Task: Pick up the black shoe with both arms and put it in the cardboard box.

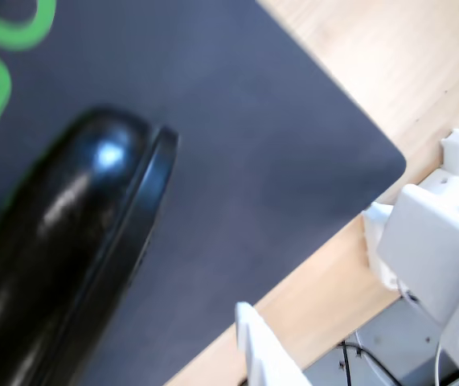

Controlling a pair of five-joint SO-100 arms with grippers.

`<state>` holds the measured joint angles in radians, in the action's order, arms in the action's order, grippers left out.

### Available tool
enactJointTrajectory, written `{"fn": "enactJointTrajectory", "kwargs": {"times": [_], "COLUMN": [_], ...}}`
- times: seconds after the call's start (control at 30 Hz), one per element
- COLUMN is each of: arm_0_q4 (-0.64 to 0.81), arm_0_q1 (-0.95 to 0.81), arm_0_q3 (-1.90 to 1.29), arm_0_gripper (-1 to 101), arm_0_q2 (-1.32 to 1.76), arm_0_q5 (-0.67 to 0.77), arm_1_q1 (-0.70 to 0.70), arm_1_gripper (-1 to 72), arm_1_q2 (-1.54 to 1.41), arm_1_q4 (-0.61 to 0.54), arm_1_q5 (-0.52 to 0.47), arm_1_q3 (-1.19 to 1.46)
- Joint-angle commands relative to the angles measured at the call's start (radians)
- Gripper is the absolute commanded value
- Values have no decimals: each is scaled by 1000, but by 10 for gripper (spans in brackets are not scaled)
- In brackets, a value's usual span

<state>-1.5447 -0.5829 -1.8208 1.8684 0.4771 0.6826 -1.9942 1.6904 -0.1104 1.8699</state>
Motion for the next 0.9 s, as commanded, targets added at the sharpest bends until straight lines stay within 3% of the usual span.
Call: {"fn": "enactJointTrajectory", "kwargs": {"times": [0.0,0.73,0.87], "arm_0_q4": [18,132,146], "arm_0_q1": [-3,-31,-72], "arm_0_q3": [-28,-172,-173], "arm_0_gripper": [885,880,667], "arm_0_q2": [-6,-138,-146], "arm_0_q5": [2,-35,-49], "arm_1_q1": [3,32,32], "arm_1_gripper": [644,579,495], "arm_1_q2": [3,178,175], "arm_1_q4": [-5,-117,-117], "arm_1_q5": [-11,-2,2], "arm_1_q3": [-18,-11,-11]}}
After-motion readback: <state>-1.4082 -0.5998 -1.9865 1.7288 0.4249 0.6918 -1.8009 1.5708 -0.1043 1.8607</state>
